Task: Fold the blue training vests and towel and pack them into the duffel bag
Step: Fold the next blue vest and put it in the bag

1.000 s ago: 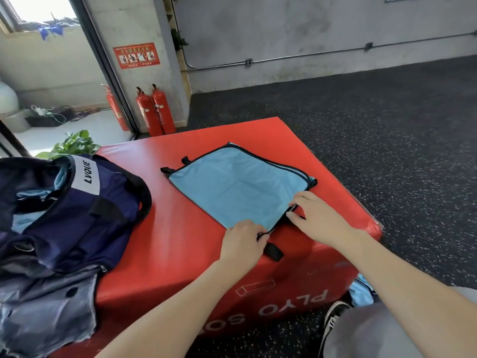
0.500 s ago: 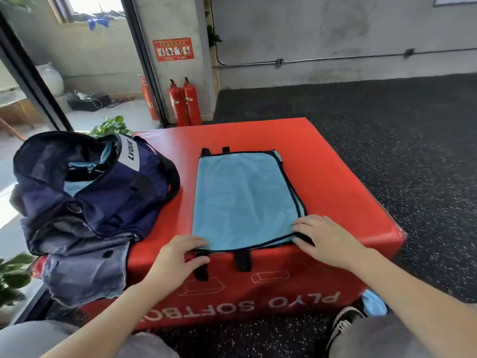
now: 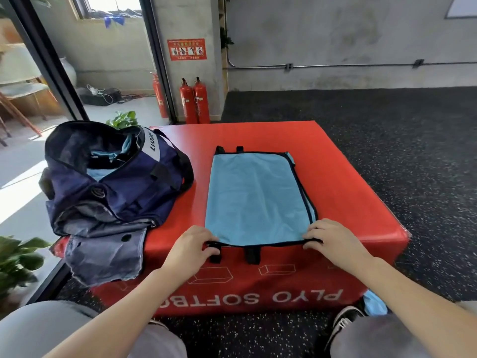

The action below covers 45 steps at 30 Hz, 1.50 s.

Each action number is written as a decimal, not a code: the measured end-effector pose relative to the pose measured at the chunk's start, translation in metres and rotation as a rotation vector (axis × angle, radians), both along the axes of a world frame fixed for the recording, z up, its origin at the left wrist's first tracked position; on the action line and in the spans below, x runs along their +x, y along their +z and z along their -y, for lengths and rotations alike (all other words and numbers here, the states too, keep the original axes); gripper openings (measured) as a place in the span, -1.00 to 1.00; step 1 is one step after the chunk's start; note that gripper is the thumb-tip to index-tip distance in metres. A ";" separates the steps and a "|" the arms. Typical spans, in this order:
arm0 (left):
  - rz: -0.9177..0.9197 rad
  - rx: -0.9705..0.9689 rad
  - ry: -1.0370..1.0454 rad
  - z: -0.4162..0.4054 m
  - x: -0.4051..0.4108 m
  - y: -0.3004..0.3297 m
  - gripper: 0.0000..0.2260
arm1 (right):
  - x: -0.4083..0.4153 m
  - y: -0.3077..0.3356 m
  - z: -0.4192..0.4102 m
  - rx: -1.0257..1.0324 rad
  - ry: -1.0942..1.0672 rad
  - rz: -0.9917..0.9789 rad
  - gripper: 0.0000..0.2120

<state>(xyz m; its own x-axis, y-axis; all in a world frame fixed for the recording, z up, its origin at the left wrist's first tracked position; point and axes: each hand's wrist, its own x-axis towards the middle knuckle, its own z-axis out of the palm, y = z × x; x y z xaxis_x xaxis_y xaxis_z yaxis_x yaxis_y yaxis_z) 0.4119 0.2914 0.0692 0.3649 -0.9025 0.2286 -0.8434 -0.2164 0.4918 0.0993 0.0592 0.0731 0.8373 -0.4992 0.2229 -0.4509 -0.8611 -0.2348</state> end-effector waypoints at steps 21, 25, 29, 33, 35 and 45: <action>-0.233 -0.052 -0.004 0.009 0.013 0.076 -0.81 | 0.010 0.067 0.016 0.512 -0.134 0.166 -0.90; -0.211 -0.086 0.044 0.027 0.024 0.083 -0.81 | 0.024 0.069 0.028 0.515 -0.208 0.217 -0.91; -0.246 -0.142 0.139 0.054 0.029 0.080 -0.76 | 0.048 0.072 0.045 0.462 -0.233 0.206 -0.90; -0.285 -0.173 0.231 0.081 0.039 0.072 -0.72 | 0.079 0.078 0.069 0.416 -0.218 0.216 -0.92; -0.296 -0.172 0.269 0.094 0.046 0.070 -0.72 | 0.094 0.080 0.083 0.396 -0.212 0.215 -0.90; -0.324 -0.150 0.426 0.142 0.081 0.062 -0.77 | 0.139 0.070 0.138 0.391 -0.258 0.155 -0.91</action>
<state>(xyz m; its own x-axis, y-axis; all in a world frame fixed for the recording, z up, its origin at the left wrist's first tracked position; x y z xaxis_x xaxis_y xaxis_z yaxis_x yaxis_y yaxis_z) 0.4931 0.1494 0.1311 0.7633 -0.6264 0.1583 -0.4970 -0.4128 0.7633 0.2387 -0.0788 0.1436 0.6472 -0.7570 0.0894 -0.5720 -0.5598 -0.5995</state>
